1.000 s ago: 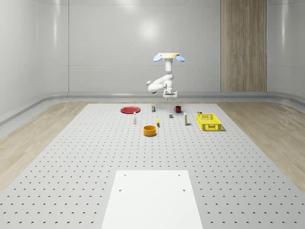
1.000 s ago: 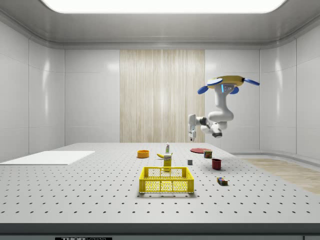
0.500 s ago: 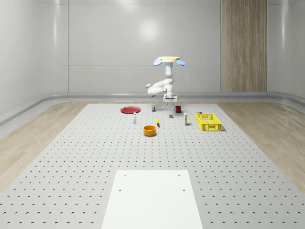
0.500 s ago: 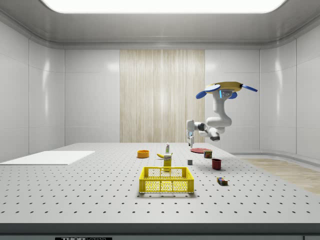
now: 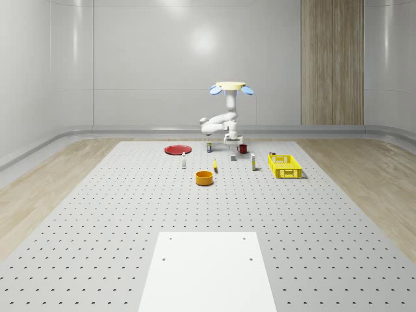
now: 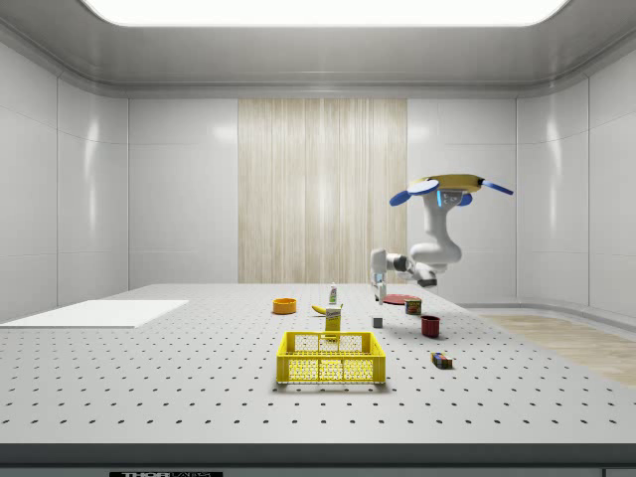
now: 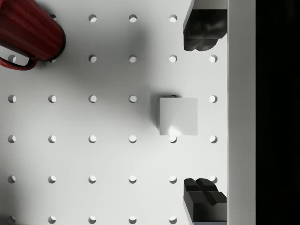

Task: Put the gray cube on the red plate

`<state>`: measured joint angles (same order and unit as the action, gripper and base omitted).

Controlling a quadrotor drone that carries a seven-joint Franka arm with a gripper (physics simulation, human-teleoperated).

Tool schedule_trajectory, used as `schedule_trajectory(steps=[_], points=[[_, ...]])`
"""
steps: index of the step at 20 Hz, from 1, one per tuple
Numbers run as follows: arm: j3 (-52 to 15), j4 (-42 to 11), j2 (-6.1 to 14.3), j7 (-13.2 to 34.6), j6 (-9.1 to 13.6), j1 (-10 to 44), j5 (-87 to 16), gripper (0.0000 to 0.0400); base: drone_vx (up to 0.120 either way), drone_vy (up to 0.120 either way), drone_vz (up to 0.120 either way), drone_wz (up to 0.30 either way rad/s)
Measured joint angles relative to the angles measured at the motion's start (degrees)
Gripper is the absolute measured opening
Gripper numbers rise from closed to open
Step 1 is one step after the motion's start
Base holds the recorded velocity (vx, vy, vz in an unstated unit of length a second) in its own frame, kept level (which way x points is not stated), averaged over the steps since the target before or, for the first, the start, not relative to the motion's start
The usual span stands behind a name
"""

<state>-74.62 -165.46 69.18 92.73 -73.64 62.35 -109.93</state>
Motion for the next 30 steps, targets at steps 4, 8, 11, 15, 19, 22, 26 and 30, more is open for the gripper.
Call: schedule_trajectory(steps=[4,8,11,15,19,22,26,30], points=[[0.75,0.20,1.30,0.09,-1.50,0.13,-0.42,0.0400,0.000,0.000,-0.020,0.000],[3.15,0.70,2.98,-0.58,-3.89,-0.40,-2.37,0.0400,0.000,0.000,0.000,0.000],[4.55,1.10,4.08,-1.23,-5.43,-0.89,-3.47,0.0400,0.000,0.000,0.000,0.000],[7.35,1.94,5.46,-1.81,-7.83,-1.09,-5.87,0.0400,0.000,0.000,0.000,0.000],[9.69,3.51,6.17,-2.06,-9.84,-0.28,-8.05,0.0400,0.000,0.000,0.000,0.000],[9.94,5.23,5.92,-1.97,-10.49,1.30,-8.52,0.0400,0.000,0.000,0.000,0.000],[10.80,6.87,5.99,-1.92,-11.61,2.64,-9.42,0.0400,0.000,0.000,0.000,0.000],[11.27,7.73,6.20,-1.83,-12.38,3.39,-9.84,0.0400,0.000,0.000,0.000,0.000]])
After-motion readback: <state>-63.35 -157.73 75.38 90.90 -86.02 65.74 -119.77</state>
